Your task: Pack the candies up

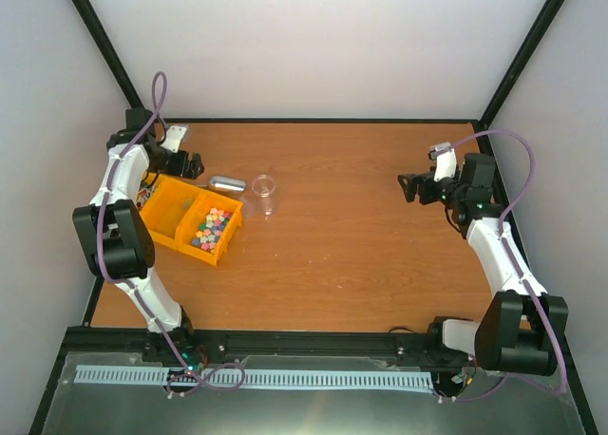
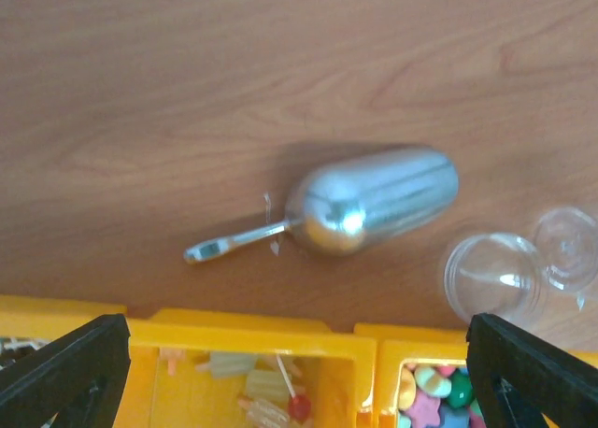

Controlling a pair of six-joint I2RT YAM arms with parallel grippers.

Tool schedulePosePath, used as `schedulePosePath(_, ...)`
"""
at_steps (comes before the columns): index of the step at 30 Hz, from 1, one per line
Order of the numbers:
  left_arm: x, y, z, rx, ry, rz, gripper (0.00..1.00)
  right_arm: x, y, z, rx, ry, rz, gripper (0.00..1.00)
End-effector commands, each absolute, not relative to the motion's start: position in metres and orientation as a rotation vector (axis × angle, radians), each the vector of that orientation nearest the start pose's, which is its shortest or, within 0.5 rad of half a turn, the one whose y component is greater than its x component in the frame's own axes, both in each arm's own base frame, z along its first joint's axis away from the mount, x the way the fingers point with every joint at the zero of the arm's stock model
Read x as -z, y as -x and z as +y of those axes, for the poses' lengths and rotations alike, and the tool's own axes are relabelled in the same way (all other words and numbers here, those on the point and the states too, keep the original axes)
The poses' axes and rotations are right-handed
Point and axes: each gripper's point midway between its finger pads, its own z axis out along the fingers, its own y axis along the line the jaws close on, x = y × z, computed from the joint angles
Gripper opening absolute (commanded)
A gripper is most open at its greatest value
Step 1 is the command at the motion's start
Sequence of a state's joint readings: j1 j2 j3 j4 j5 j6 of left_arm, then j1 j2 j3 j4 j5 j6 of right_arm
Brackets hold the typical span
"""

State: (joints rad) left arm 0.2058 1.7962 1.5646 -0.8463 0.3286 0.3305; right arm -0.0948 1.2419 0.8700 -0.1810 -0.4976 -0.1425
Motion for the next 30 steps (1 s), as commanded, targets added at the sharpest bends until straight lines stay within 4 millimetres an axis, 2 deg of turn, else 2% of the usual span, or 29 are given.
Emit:
schedulePosePath(1,-0.149,-0.424,0.038,0.186,-0.387,2.643,1.00,-0.203,-0.370,0.053,-0.364,0.389,2.075,1.00)
schedulePosePath(11,-0.110,-0.368,0.032,0.239,-0.562,2.776,1.00,-0.192,-0.361,0.058,-0.365,0.437,2.108,1.00)
schedulePosePath(18,-0.091,-0.314,0.016,0.354,-0.716,2.835,0.96,-0.190,-0.359,0.060,-0.373,0.455,2.115,1.00)
schedulePosePath(30,-0.097,-0.233,-0.025,0.605,-0.814,2.799,0.91,-0.187,-0.356,0.064,-0.391,0.473,2.120,1.00)
